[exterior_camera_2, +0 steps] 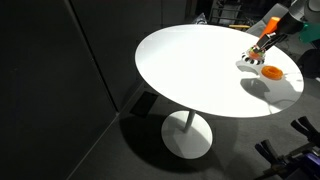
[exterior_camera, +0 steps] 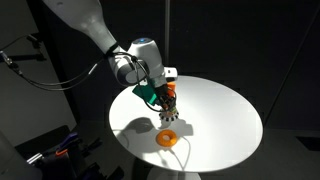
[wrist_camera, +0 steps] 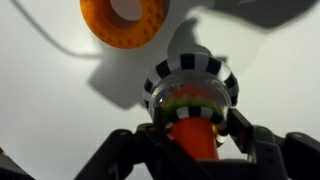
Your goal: Remove the small striped ring from the stake
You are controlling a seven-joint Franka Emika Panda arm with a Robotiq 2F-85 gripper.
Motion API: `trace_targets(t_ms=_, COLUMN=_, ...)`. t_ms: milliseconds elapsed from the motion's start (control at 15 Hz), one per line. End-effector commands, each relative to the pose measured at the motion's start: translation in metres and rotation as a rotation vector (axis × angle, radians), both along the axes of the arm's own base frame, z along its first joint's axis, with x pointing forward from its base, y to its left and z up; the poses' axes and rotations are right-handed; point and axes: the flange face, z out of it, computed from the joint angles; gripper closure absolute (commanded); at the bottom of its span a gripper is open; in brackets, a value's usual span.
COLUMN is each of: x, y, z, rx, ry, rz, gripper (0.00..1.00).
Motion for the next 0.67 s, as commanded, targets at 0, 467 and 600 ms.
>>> trace_targets(t_ms=0, x=-0.002, y=-0.002, z=0.018, rx=-0.003, ry=-0.003, rz=-0.023, gripper=0.6)
trace_targets(t_ms=467, x=-0.007, y=-0.005, z=-0.014, rx=-0.017, ry=0.047, rz=-0.026, gripper=0.6)
trace_targets(t_ms=600, x=-0.01, y=-0.004, z=-0.026, rx=-0.014, ry=0.067, rz=-0.025, gripper=0.6)
